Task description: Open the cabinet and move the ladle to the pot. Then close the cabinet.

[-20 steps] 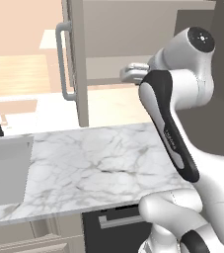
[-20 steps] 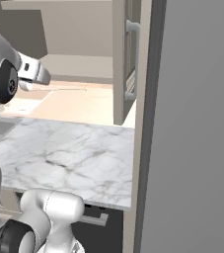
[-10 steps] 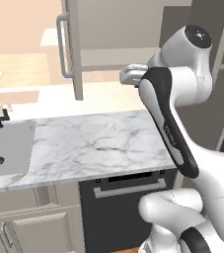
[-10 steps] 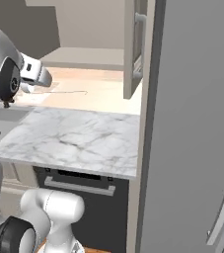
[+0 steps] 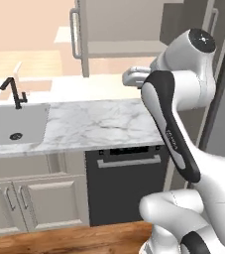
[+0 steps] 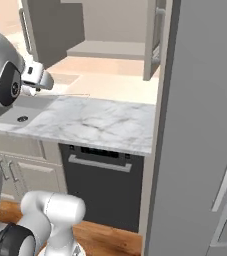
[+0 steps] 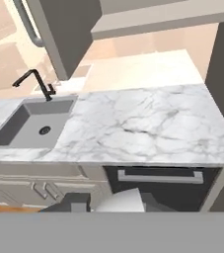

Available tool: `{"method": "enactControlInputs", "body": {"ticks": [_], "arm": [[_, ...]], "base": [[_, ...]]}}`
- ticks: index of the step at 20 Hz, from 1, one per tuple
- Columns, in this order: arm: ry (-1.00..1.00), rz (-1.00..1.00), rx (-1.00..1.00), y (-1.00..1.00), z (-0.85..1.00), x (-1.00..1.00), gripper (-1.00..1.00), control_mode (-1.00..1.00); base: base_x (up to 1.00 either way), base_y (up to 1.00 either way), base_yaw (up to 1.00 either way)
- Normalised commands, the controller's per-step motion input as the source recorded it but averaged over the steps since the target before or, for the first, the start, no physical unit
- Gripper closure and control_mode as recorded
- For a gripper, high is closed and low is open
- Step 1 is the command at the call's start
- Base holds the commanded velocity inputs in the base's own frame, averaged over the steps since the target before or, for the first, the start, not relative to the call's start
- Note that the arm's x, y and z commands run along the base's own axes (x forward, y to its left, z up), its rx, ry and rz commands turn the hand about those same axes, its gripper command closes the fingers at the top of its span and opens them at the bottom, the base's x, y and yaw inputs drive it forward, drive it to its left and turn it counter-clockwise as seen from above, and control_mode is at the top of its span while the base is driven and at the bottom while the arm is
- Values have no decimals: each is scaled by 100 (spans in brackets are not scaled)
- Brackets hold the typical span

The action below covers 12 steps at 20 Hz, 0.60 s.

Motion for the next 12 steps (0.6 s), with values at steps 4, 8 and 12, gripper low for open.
{"method": "enactControlInputs", "body": {"ticks": [4, 8, 12], "arm": [[0, 0, 0, 0, 0, 0, 100, 100], [0, 0, 0, 0, 0, 0, 100, 100], [0, 0, 0, 0, 0, 0, 100, 100]], "base": [[-22, 33, 54], [-17, 26, 57], [-11, 29, 55]]}}
